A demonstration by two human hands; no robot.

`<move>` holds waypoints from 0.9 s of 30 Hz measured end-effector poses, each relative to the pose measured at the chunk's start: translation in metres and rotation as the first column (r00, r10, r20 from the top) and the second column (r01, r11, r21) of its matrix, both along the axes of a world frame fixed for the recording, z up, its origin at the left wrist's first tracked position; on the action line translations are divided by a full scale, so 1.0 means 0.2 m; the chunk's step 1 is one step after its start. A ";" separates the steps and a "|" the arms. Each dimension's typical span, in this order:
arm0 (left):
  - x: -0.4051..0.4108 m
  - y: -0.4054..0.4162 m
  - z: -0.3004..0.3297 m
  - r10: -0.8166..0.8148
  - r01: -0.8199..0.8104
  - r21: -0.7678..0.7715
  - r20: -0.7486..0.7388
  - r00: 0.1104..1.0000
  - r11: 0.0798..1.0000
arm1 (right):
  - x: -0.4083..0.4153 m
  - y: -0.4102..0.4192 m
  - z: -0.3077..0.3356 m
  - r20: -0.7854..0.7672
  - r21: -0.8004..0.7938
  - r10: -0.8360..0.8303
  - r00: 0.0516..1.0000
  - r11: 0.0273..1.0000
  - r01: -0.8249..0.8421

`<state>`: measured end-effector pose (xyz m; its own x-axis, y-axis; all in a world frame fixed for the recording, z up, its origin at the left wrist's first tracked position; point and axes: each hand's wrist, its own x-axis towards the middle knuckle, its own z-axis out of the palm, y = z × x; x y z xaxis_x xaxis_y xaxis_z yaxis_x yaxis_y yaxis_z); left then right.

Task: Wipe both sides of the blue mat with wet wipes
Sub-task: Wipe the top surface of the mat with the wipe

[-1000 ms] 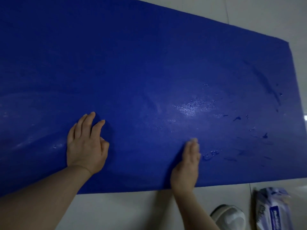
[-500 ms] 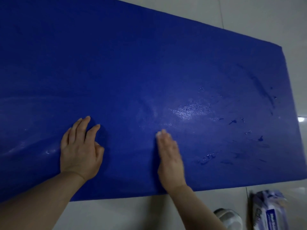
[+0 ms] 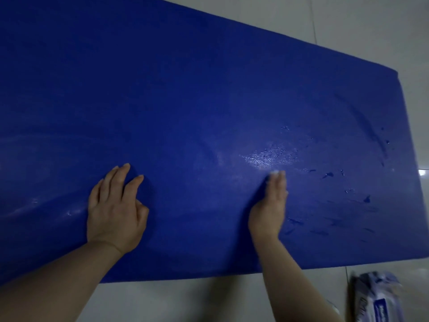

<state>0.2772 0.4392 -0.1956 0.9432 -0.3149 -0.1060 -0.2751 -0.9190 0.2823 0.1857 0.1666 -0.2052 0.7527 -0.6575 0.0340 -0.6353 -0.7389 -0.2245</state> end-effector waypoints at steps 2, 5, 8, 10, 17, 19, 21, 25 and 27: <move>0.00 0.00 0.00 -0.005 0.005 -0.002 -0.006 1.000 1.000 | 0.02 0.03 0.03 0.012 0.053 -0.153 0.988 0.987 0.152; 0.00 0.00 0.00 -0.002 0.001 -0.005 -0.017 1.000 1.000 | -0.08 0.25 0.01 -0.037 0.018 0.218 0.975 0.976 -0.217; 0.00 0.00 0.01 0.006 -0.006 -0.006 -0.018 1.000 1.000 | -0.17 0.15 0.02 -0.012 0.055 0.307 0.952 0.950 -0.306; 0.00 0.00 0.01 0.005 -0.005 -0.001 -0.012 1.000 1.000 | -0.18 0.01 0.03 0.009 0.089 -0.064 0.998 0.994 0.063; 0.00 0.00 0.00 -0.012 0.012 0.010 -0.007 1.000 1.000 | 0.13 0.26 0.00 -0.032 0.052 0.426 0.904 0.904 -0.424; 0.00 0.01 0.00 -0.011 0.011 0.010 -0.005 1.000 1.000 | 0.20 0.09 -0.01 -0.037 0.001 0.303 0.952 0.953 -0.304; 0.00 0.01 0.00 -0.014 0.014 0.012 -0.004 1.000 1.000 | 0.25 -0.08 0.01 -0.048 -0.009 -0.008 0.999 1.000 0.008; 0.00 0.01 0.00 -0.017 0.017 0.010 -0.007 1.000 1.000 | 0.35 0.13 0.07 -0.012 0.047 0.229 0.973 0.973 -0.228; 0.00 0.01 0.00 -0.011 0.012 0.003 -0.007 1.000 1.000 | 0.31 0.20 0.03 0.004 0.118 0.451 0.893 0.886 -0.448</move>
